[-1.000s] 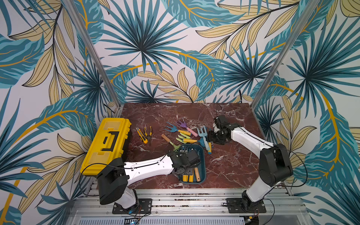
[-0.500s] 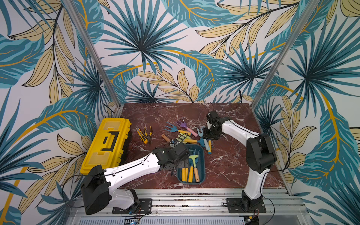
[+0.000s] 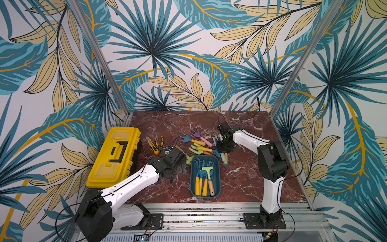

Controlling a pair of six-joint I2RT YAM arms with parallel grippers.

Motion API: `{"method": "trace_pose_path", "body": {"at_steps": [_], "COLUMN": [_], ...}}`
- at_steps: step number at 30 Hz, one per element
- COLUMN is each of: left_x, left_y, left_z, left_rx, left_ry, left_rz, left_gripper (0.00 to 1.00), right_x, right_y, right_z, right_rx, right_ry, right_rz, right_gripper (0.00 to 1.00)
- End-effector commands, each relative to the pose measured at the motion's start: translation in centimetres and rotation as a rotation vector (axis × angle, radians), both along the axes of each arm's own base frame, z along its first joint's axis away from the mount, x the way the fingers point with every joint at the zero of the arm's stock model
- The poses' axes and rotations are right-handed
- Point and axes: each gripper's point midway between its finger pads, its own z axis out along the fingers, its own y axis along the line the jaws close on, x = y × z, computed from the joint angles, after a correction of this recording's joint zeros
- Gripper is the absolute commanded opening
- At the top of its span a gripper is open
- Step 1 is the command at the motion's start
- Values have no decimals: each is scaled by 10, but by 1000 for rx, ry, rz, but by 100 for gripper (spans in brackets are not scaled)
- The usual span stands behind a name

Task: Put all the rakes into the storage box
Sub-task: Pick up the rake at the center of the board.

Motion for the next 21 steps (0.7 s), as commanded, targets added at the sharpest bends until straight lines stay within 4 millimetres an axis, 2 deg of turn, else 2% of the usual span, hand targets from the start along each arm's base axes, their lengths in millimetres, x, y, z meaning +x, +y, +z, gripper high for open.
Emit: {"method": "trace_pose_path", "body": {"at_steps": [1, 5, 10, 13, 18, 21], "left_x": [8, 19, 33, 39, 41, 42], "left_y": [7, 17, 29, 32, 35, 35], "left_z": [0, 1, 0, -1, -6, -9], "left_rx": [-5, -4, -15, -26, -34, -45], "left_ry": [-26, -41, -49, -51, -45, -42], "left_rz": [-5, 29, 73, 85, 97, 100], "left_gripper": [100, 100, 100, 100, 100, 100], "right_x": [-6, -11, -34, -57, -105, -132], "right_y": [-5, -8, -4, 2, 29, 45], "right_z": [13, 42, 70, 82, 99, 101], "right_rx": [-25, -23, 7, 42, 148, 234], "right_ry": [-15, -81, -133, -148, -166, -153], "right_rz": [-11, -19, -11, 3, 32, 25], "right_gripper": [22, 19, 18, 18, 18, 18]}}
